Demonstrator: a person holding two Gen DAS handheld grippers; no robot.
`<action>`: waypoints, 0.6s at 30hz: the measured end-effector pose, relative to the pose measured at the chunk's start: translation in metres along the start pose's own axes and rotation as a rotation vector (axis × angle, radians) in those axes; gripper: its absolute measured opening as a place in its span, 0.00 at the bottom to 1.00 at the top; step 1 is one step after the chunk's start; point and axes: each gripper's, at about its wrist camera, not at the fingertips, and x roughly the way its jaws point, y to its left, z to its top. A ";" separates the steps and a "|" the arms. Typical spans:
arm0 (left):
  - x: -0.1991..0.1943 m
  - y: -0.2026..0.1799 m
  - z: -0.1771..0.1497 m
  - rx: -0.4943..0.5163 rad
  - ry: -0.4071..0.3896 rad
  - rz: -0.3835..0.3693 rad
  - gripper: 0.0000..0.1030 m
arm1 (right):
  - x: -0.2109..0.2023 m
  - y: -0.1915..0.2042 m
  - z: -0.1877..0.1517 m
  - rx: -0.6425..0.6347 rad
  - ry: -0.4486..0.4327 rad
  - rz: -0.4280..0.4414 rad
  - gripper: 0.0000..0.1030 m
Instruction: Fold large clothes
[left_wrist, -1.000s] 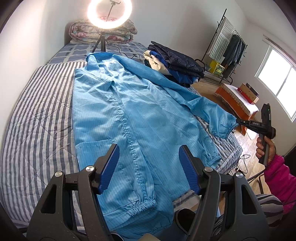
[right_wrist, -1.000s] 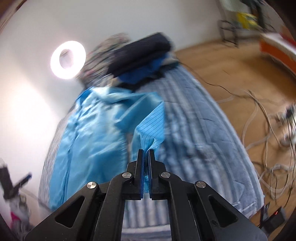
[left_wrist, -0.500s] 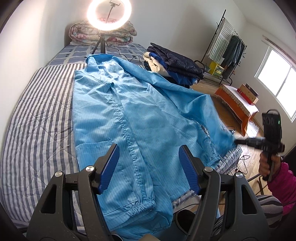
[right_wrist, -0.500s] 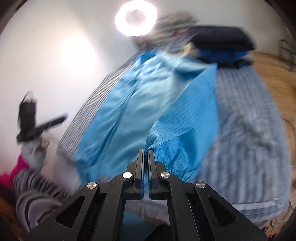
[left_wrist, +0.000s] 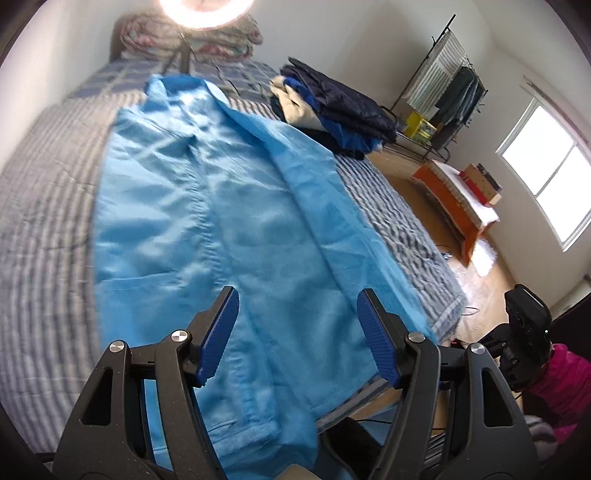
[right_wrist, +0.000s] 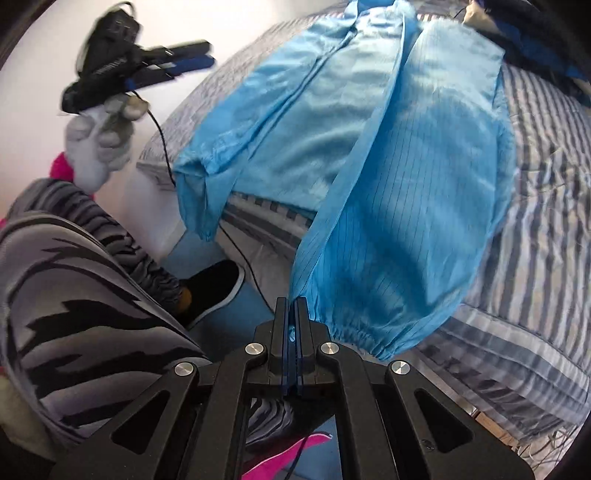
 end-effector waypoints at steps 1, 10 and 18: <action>0.007 -0.002 0.003 -0.007 0.014 -0.014 0.66 | -0.004 0.001 0.001 0.001 -0.010 0.004 0.02; 0.070 -0.016 0.038 -0.035 0.084 -0.060 0.66 | -0.042 -0.026 0.014 0.076 -0.172 -0.025 0.35; 0.128 0.004 0.055 -0.213 0.164 -0.107 0.66 | -0.033 -0.105 0.029 0.325 -0.252 -0.053 0.36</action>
